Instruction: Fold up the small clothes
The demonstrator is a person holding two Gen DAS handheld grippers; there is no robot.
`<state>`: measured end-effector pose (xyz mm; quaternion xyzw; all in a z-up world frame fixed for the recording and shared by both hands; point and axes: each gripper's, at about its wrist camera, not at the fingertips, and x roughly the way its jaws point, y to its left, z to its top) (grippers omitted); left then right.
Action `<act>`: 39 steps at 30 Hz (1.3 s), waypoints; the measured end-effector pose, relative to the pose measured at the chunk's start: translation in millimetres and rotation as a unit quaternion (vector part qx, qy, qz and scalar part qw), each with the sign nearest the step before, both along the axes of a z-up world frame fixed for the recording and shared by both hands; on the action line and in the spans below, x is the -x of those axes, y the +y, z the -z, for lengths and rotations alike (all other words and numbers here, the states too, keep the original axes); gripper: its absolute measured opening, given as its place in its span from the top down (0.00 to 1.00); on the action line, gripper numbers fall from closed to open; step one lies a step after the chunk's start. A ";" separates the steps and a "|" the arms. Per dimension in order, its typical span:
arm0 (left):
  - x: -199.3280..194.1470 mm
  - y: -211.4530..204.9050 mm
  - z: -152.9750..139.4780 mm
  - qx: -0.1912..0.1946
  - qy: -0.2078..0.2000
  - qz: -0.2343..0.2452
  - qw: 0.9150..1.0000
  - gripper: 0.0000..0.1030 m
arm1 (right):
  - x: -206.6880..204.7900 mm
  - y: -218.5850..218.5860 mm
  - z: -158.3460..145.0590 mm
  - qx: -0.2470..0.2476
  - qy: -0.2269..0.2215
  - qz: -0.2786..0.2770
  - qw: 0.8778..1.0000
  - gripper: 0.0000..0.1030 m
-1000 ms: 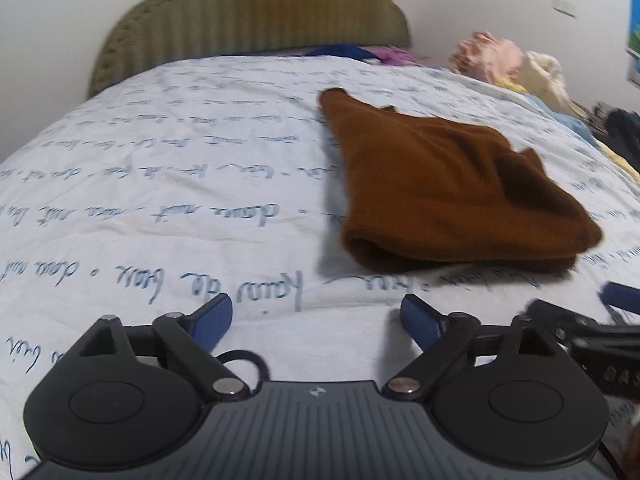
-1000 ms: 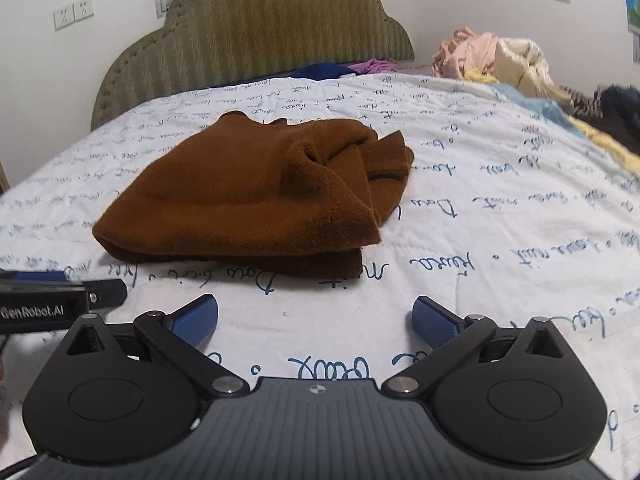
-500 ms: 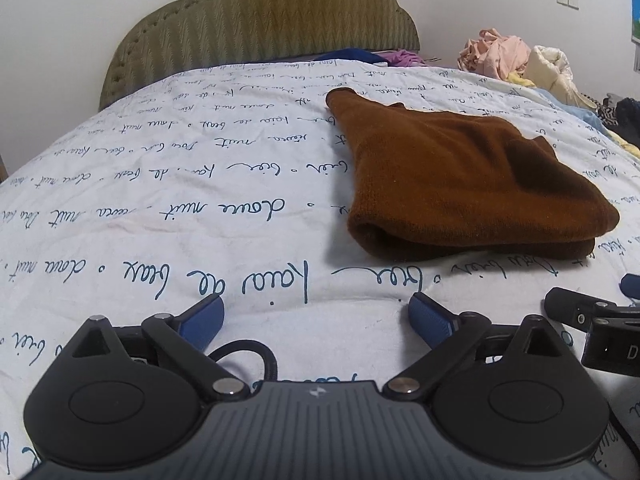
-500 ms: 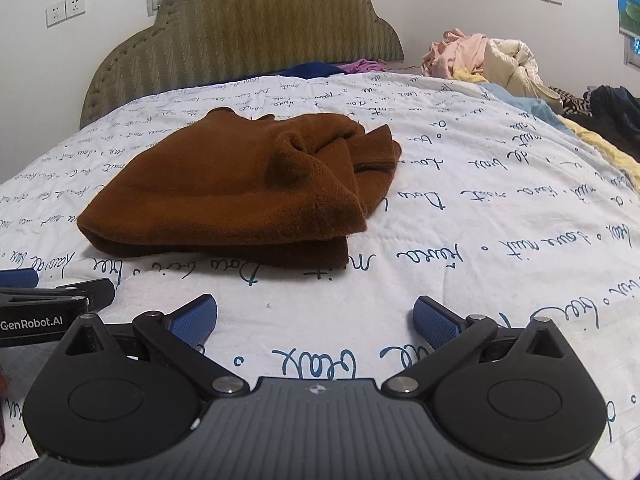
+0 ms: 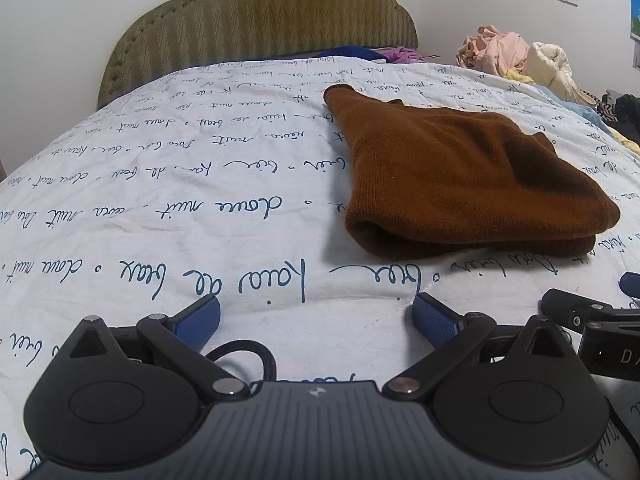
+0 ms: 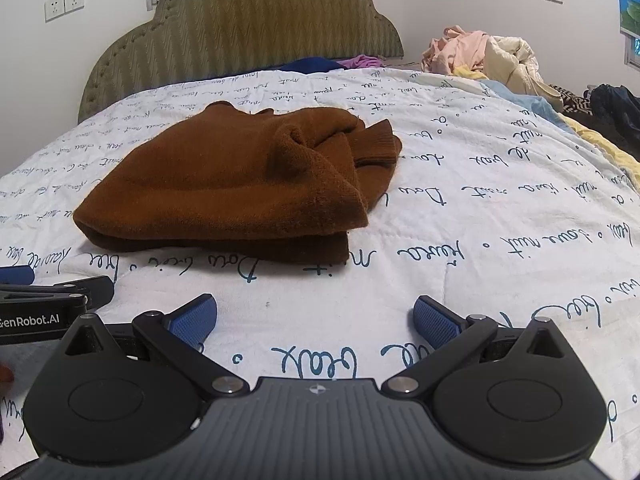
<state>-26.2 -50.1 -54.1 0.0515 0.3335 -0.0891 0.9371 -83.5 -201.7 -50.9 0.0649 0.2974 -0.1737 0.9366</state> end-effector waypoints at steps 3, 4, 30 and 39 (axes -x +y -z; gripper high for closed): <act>-0.1 0.1 0.0 0.000 0.000 0.000 1.000 0.00 | -0.7 1.6 0.3 0.005 0.003 0.000 1.000 0.00; -0.1 0.1 0.0 0.000 0.000 0.000 1.000 0.00 | -1.1 2.0 0.4 0.006 0.004 0.000 1.000 0.00; -0.5 2.4 0.4 0.008 -0.001 -0.001 1.000 0.00 | 3.0 2.3 -0.5 0.034 0.007 0.029 0.999 0.00; -1.0 3.0 0.5 0.007 -0.001 -0.001 1.000 0.00 | 0.6 -1.9 1.8 0.025 0.016 0.030 0.999 0.00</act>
